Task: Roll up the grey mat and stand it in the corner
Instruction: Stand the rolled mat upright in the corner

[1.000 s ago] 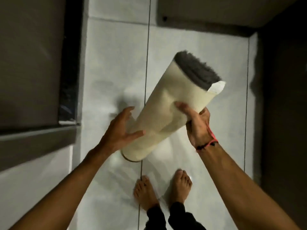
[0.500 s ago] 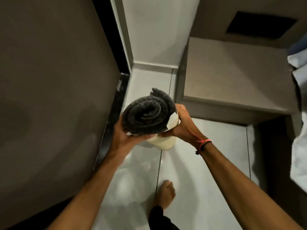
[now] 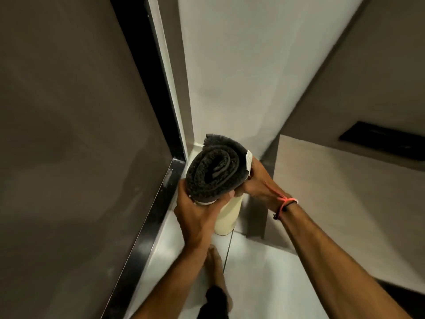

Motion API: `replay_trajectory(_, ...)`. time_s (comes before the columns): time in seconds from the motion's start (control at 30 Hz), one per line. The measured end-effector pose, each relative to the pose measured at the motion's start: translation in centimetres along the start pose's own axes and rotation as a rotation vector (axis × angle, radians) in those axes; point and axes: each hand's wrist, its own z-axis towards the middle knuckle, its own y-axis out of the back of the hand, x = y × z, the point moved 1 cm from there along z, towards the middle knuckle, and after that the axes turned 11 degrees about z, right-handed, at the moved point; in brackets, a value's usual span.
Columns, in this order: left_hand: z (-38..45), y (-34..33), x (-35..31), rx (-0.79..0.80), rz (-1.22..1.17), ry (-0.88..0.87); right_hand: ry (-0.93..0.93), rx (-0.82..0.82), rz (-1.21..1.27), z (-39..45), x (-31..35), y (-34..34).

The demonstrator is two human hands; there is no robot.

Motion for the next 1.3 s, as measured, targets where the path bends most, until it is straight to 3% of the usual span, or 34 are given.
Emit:
replay_trajectory(0.33,13.2,-7.6,1.5,-0.056,0.057,0.213,-0.139,0.004,0.081,16.5,-4.8,2.0)
replay_trajectory(0.53,21.2,-9.7,3.4,-0.066,0.295,0.306,-0.237,0.042,0.125,24.8,-5.8,1.5)
replay_trajectory(0.67,26.5,-10.4,4.5,-0.073,0.294,0.409,-0.270,0.000,0.219,29.4,-6.1,0.0)
replay_trajectory(0.8,28.9,-11.5,5.2,-0.095,0.330,0.463,-0.305,-0.138,0.249,30.9,-6.6,-1.1)
replay_trajectory(1.03,30.5,-12.3,4.7,-0.075,0.345,0.488,-0.277,-0.200,0.182,31.8,-5.8,-1.4)
replay_trajectory(1.23,30.7,-11.4,2.5,0.041,0.448,0.482,-0.324,-0.226,0.206,32.0,-5.2,-1.5)
replay_trajectory(1.3,30.7,-11.1,1.8,0.170,0.432,0.505,-0.383,-0.189,0.148,31.6,-4.5,-1.4)
